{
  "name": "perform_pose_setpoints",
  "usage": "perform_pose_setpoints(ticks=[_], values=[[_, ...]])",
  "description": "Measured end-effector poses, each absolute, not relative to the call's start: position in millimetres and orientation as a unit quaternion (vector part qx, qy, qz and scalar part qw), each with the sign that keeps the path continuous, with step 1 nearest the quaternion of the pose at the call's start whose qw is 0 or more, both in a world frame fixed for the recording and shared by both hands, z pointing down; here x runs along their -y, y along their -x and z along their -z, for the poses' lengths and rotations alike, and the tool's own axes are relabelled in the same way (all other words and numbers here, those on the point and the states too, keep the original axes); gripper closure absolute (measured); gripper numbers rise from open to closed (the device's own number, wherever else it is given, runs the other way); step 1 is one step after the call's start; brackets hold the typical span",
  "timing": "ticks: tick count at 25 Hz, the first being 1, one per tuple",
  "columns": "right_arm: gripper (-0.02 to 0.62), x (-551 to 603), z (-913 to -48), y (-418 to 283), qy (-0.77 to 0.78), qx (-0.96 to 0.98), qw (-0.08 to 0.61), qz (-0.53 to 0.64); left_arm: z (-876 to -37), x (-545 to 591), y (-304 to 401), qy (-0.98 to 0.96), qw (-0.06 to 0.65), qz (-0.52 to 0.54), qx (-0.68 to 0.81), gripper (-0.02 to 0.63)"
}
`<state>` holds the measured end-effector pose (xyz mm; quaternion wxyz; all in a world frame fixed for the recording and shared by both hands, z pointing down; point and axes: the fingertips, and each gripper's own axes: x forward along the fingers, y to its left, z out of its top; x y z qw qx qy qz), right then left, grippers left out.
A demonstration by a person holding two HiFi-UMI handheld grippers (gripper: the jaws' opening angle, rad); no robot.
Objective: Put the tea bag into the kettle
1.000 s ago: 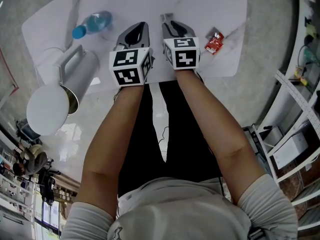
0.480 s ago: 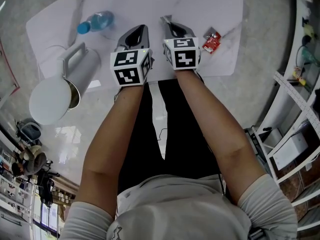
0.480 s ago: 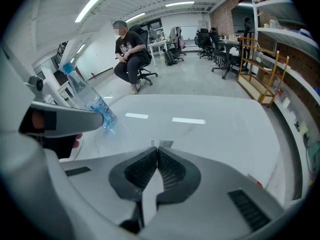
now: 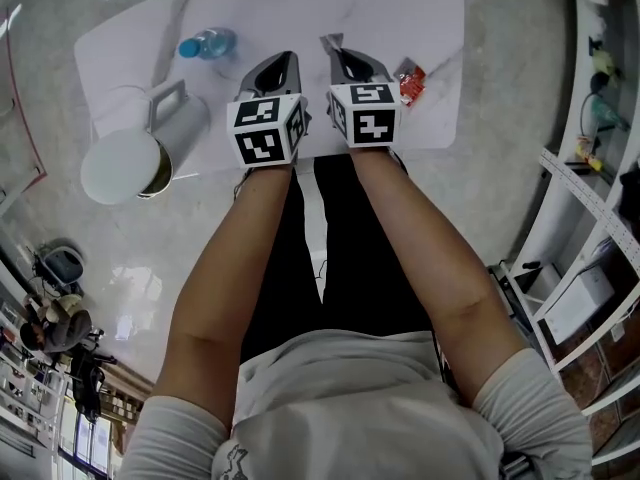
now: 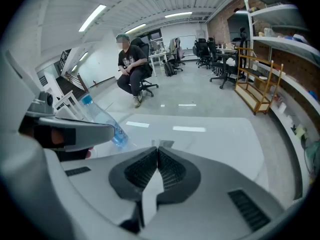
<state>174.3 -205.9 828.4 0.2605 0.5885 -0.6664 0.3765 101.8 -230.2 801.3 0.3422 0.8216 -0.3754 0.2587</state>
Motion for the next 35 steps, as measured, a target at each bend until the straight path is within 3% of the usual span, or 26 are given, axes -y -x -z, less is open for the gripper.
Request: perform_pose_setpoints(ticks=[21,35], values=[[0.583,202.3,-637.0,-162.9,-0.599,0.7,0.196,-0.336,-640.2,228.5,-101.7,-0.842,0.289,-0.238,0.387,0.604],[0.583,191.6,-530.4,-151.2,-0.56,0.76,0.191,-0.269,-543.7,202.4,-99.9,-0.849,0.268,-0.206,0.407,0.604]])
